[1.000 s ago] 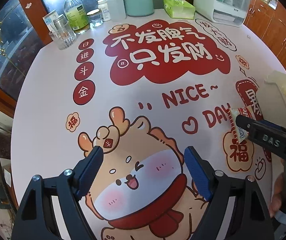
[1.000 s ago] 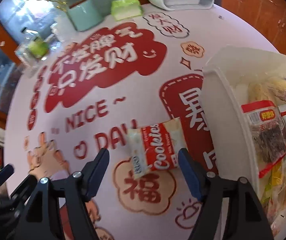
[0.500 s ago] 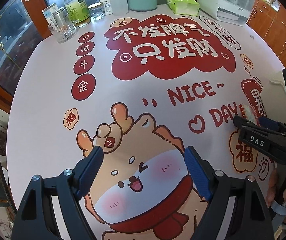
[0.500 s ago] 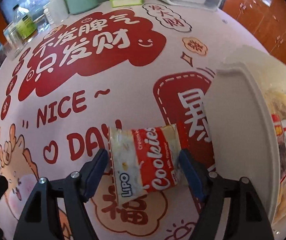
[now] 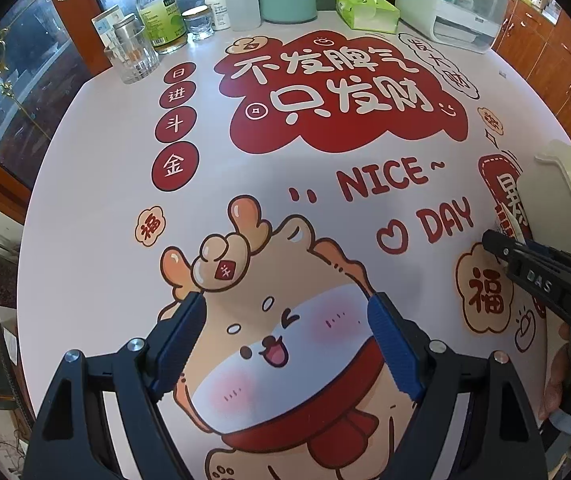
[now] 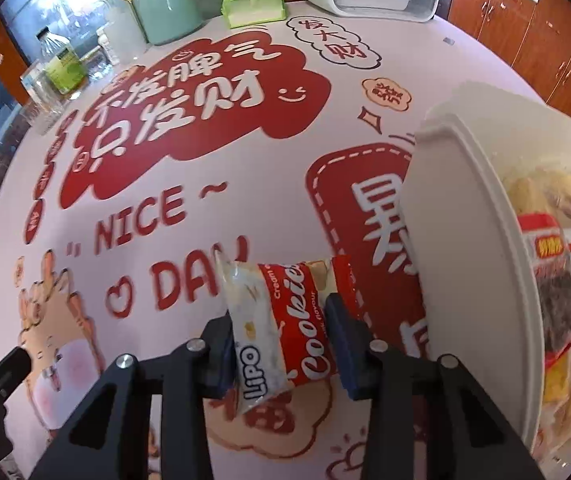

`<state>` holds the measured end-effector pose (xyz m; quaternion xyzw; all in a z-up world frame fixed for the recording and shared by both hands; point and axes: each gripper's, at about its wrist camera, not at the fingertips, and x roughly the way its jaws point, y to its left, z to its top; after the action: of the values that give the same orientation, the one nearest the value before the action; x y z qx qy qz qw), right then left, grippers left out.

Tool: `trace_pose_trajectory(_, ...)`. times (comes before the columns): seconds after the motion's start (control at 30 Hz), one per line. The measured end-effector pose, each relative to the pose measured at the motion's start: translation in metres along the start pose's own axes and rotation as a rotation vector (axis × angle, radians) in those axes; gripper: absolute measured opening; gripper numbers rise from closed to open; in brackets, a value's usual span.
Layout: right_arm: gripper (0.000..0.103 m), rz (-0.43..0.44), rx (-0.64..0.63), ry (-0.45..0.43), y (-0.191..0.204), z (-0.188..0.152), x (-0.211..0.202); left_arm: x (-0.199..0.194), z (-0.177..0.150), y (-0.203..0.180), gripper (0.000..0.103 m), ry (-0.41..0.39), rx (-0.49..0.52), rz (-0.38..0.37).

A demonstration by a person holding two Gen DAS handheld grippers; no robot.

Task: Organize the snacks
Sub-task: 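Grasp the Cookies packet with the right tool, then carry the Cookies packet over the tray and open the right tool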

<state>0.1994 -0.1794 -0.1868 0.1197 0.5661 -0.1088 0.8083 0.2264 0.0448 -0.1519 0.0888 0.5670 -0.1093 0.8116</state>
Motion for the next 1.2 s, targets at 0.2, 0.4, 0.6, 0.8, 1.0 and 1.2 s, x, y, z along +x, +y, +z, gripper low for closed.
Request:
trace_pose_trajectory(0.2, 0.016, 0.120, -0.031, 0.004, 0.011, -0.020, -0.028, -0.013, -0.013, -0.004, 0.082, -0.001, 0.009, -0.007)
trace_pose_trajectory(0.4, 0.012, 0.193, -0.088, 0.011, 0.017, -0.054, -0.063, -0.031, -0.036, -0.023, 0.082, 0.006, 0.064, -0.032)
trace_pose_trajectory(0.6, 0.012, 0.229, -0.182, -0.004, 0.011, -0.086, -0.110, -0.054, -0.058, -0.057, 0.082, 0.010, 0.152, -0.061)
trace_pose_trajectory(0.8, 0.013, 0.238, -0.226, -0.092, -0.015, -0.097, -0.164, -0.089, -0.058, -0.105, 0.082, -0.038, 0.235, -0.085)
trace_pose_trajectory(1.0, 0.013, 0.246, -0.203, -0.189, -0.058, -0.097, -0.215, -0.122, -0.047, -0.167, 0.082, -0.102, 0.310, -0.109)
trace_pose_trajectory(1.2, 0.013, 0.223, -0.115, -0.267, -0.114, -0.091, -0.250, -0.145, -0.037, -0.226, 0.083, -0.136, 0.353, -0.137)
